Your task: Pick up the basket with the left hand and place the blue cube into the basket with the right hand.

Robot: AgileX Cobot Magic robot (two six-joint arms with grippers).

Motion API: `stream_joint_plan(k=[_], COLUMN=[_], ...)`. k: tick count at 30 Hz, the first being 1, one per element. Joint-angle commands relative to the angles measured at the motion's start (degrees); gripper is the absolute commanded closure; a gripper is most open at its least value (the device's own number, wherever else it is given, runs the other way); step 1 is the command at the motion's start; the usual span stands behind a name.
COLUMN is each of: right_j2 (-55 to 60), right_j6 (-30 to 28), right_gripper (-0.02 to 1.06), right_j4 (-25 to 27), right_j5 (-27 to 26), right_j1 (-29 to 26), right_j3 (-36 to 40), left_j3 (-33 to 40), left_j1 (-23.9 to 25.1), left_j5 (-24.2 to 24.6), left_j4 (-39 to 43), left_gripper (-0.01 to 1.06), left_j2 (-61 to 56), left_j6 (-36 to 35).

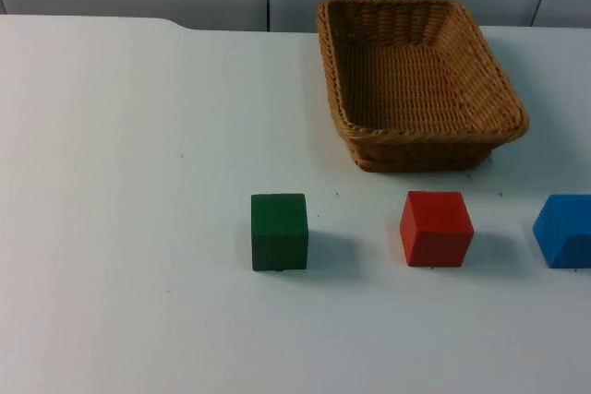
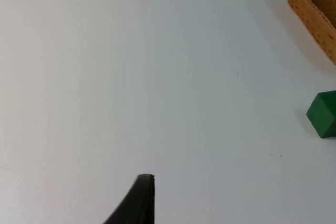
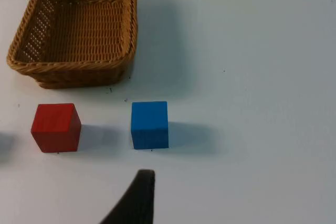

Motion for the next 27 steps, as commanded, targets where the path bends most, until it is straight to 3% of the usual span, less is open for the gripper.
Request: stream_joint_plan(k=[1, 14, 27], right_j2=[-0.27, 6.34, 32.90], right_j6=[0.01, 0.01, 0.01], right_gripper=[0.00, 0.03, 0.03], right_j4=[0.43, 0.21, -0.64], right_j5=[-0.60, -1.20, -8.00], right_j1=[-0.49, -0.49, -0.49], right_j3=[0.46, -4.69, -16.39], left_j3=[0.18, -2.04, -8.81], left_j1=[0.23, 0.23, 0.23], left_j5=[-0.12, -2.75, -15.01], left_j4=[-0.59, -5.75, -10.34], left_gripper=[0.00, 0.00, 0.00], left_j2=[-0.28, 1.70, 18.79], left_j6=[-0.15, -0.15, -0.15])
